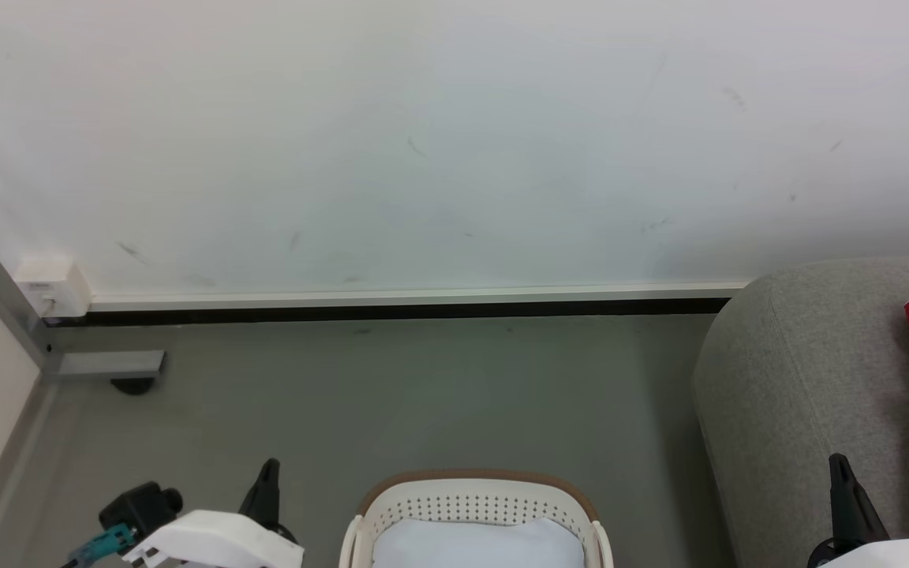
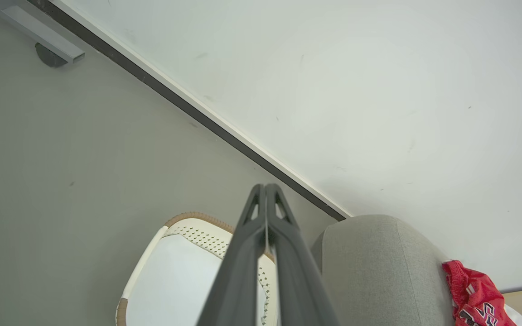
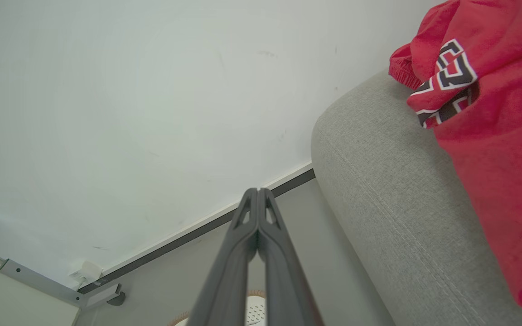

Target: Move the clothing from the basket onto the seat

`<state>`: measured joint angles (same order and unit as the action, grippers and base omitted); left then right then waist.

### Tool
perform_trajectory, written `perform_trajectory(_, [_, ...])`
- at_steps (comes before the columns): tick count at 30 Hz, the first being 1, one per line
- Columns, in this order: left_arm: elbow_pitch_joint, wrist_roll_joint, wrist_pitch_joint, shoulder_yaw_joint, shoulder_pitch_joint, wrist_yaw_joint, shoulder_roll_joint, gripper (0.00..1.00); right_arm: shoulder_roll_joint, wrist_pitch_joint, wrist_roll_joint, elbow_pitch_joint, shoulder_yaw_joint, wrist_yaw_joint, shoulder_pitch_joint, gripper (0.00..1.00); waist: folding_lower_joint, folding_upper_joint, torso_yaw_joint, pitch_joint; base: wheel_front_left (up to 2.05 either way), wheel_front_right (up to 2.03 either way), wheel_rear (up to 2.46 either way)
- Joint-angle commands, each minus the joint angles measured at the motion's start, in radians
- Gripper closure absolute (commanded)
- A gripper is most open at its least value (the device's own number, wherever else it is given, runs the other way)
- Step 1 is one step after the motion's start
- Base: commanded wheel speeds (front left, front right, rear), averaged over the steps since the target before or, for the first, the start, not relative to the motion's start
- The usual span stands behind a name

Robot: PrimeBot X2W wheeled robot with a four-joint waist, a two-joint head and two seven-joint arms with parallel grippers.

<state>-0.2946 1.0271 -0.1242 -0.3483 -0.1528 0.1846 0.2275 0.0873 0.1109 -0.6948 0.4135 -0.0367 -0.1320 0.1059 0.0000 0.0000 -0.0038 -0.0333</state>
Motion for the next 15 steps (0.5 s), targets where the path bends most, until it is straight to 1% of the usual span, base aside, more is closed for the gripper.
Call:
perform_trajectory(1, [0.014,0.024,0.006,0.023,-0.005,-0.011,-0.002,1.00,0.002,-0.006,-0.038,-0.022,-0.006,0.001,0.012,1.00,0.0000,0.0000,0.000,0.000,0.00,0.00,0.00])
perform_trajectory(2, [0.016,0.044,0.013,0.037,-0.003,-0.021,-0.007,1.00,0.001,-0.013,-0.065,-0.027,-0.009,0.001,0.012,1.00,0.0000,0.0000,0.000,0.001,0.00,0.00,0.00])
perform_trajectory(3, [0.016,0.044,0.013,0.037,-0.003,-0.021,-0.007,1.00,0.001,-0.013,-0.065,-0.027,-0.009,0.001,0.012,1.00,0.0000,0.0000,0.000,0.001,0.00,0.00,0.00])
perform_trajectory(15, [0.024,0.147,0.054,0.115,0.007,-0.077,-0.037,1.00,-0.006,-0.053,-0.226,-0.055,-0.022,0.001,0.011,1.00,0.0000,0.0000,0.001,0.006,0.00,0.00,0.00])
